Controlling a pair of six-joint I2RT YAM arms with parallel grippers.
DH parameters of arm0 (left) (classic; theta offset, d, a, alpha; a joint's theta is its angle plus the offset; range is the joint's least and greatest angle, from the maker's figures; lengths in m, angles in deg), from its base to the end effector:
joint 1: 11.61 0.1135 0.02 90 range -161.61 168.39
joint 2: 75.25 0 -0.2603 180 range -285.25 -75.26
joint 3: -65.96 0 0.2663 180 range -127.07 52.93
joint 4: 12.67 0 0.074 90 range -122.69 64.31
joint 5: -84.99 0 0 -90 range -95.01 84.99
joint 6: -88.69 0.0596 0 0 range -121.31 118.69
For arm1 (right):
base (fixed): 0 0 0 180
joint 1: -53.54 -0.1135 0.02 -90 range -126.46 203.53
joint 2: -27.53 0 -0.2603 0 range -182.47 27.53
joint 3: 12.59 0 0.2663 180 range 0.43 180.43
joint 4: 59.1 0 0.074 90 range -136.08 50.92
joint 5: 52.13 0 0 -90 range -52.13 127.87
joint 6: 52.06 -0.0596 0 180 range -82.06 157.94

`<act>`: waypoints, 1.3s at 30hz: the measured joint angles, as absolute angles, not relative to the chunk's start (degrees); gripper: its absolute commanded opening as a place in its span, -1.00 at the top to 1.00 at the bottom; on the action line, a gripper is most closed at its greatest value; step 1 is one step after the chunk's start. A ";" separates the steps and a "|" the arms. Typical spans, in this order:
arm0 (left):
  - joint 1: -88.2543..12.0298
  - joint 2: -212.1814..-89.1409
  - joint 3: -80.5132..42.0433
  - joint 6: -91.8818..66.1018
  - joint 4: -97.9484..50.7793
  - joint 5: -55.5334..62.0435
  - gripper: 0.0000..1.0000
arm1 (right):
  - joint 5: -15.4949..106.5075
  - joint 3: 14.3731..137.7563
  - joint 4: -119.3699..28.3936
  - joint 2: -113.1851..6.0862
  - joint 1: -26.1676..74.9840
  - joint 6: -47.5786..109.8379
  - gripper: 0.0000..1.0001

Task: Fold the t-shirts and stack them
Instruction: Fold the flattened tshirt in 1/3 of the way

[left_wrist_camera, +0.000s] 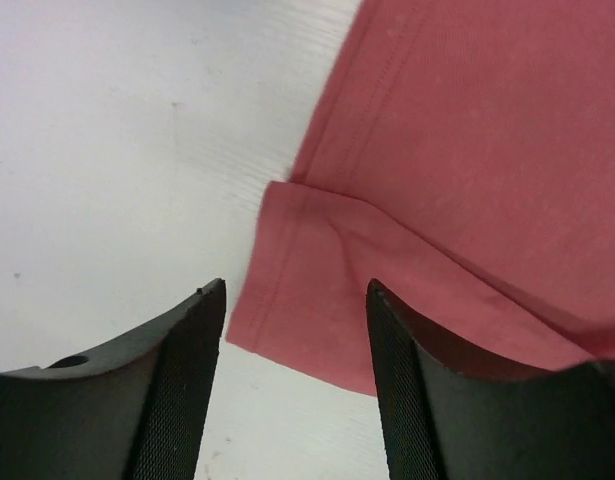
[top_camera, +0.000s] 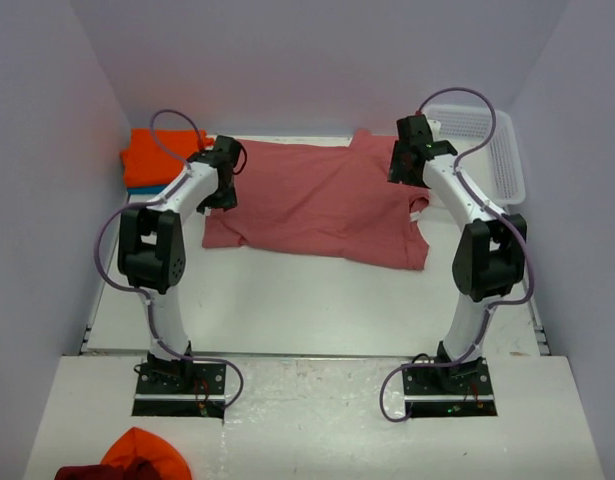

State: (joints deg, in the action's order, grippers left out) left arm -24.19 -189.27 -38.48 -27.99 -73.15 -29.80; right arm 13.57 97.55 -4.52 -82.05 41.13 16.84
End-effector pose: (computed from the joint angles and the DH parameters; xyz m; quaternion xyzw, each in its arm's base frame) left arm 0.4273 -0.0698 0.1865 -0.1549 0.9501 0.1423 0.2303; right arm 0.4437 0.0725 0.2575 0.1353 0.9222 -0.1046 0.3468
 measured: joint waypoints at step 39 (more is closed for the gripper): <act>-27.64 -183.09 -20.23 -30.63 -72.78 -31.03 -0.28 | 25.85 59.54 -9.03 -61.33 41.18 5.08 -0.65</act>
